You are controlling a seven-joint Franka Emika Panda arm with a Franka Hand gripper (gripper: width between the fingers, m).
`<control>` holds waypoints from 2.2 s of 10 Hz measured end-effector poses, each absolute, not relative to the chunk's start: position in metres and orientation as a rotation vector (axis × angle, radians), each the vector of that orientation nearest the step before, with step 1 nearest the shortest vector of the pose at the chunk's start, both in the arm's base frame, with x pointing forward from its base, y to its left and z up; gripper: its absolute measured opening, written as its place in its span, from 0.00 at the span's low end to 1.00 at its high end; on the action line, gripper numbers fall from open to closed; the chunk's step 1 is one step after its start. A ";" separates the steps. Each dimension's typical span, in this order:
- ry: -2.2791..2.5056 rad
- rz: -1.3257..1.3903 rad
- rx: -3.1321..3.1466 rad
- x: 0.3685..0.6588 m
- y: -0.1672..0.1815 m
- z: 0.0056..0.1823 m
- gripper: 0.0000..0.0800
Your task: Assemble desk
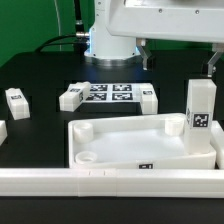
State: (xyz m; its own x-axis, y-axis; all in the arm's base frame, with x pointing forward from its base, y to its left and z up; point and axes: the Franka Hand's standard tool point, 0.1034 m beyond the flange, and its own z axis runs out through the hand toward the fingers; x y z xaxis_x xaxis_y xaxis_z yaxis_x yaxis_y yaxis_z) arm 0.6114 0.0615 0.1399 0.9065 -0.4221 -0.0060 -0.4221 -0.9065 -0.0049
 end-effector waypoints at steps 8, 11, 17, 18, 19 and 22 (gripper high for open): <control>0.401 -0.051 -3.107 0.547 0.040 0.113 0.81; 0.374 -0.101 -3.088 0.538 0.031 0.100 0.81; 0.394 -0.031 -3.102 0.499 0.025 0.056 0.81; 0.390 0.003 -3.103 0.496 0.025 0.055 0.81; 0.387 0.125 -3.101 0.491 0.024 0.055 0.81; 0.271 0.389 -3.081 0.479 0.023 0.051 0.81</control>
Offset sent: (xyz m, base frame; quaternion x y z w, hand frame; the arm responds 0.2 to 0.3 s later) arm -0.0656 -0.0199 -0.0087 0.0216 0.0213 -0.1009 0.9944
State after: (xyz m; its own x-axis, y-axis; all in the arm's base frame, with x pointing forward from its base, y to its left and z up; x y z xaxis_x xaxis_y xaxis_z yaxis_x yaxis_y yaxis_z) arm 0.4792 0.0226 0.0512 0.9538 -0.1688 -0.2487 -0.1749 -0.9846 -0.0024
